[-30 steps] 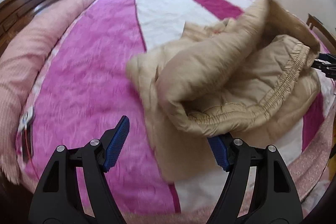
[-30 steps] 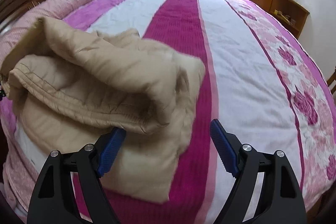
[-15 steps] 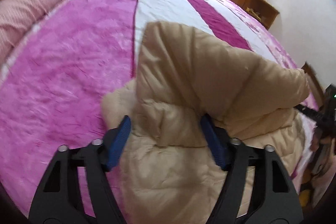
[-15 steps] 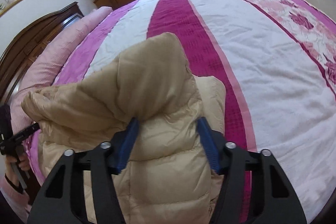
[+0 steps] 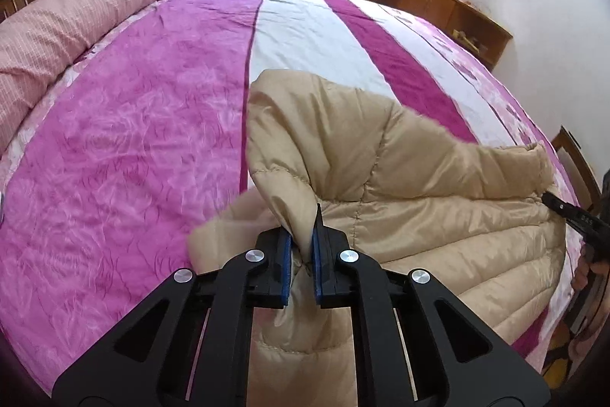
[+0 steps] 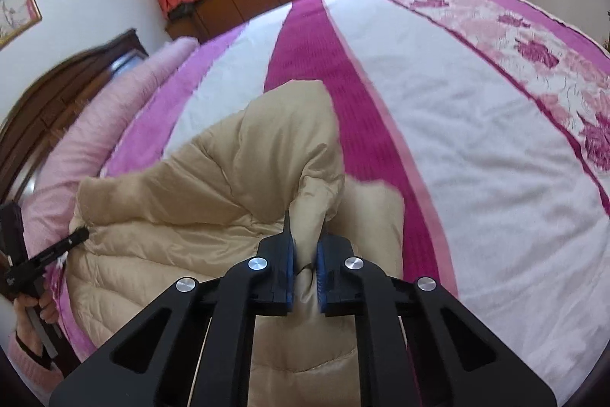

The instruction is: Fold large clothes

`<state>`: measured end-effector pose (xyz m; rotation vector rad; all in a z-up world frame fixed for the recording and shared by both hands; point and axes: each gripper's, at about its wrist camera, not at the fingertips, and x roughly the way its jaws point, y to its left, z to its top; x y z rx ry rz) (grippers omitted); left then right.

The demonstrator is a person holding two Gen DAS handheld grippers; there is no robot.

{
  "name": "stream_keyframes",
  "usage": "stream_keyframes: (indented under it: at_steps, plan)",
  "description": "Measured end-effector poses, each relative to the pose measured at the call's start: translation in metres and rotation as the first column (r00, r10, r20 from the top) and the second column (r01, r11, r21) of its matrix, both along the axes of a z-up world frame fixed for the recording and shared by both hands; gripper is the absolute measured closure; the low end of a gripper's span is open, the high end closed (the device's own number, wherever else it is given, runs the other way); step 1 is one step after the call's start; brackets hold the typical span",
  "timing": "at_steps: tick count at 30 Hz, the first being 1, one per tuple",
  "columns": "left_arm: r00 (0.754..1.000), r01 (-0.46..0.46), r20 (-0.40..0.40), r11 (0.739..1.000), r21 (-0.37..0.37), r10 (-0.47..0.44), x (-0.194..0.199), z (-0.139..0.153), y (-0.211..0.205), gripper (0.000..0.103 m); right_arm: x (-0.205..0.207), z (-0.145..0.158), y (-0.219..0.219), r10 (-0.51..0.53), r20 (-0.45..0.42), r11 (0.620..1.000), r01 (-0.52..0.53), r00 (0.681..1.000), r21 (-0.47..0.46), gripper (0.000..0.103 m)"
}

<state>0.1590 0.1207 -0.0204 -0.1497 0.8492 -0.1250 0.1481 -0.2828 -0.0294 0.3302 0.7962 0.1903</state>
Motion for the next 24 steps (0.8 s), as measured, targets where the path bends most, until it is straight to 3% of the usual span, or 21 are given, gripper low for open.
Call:
stream_keyframes:
  at_steps: [6, 13, 19, 22, 24]
  plan:
    - [0.996, -0.036, -0.078, 0.999, 0.023, 0.038, 0.030, -0.029, 0.000, 0.093, 0.029, -0.022, 0.005, -0.033, -0.069, 0.997, 0.028, 0.997, -0.073, 0.093]
    - [0.989, -0.036, -0.143, 0.997, 0.068, 0.046, 0.059, -0.056, -0.007, 0.086, 0.049, -0.052, 0.008, -0.070, -0.132, 0.996, 0.061, 0.989, -0.070, 0.090]
    - [0.987, -0.064, -0.140, 0.993, 0.102, 0.078, 0.059, -0.057, -0.009, 0.075, 0.048, -0.052, 0.003, -0.069, -0.140, 0.997, 0.066, 0.988, -0.029, 0.084]
    - [0.986, -0.079, -0.139, 0.992, 0.102, 0.093, 0.053, -0.048, -0.004, 0.059, 0.039, -0.043, -0.004, -0.069, -0.127, 0.997, 0.071, 0.990, 0.010, 0.073]
    - [0.988, -0.074, -0.131, 0.994, 0.075, 0.083, 0.042, -0.037, 0.002, 0.049, 0.029, -0.034, -0.008, -0.066, -0.109, 0.997, 0.071, 0.992, 0.040, 0.051]
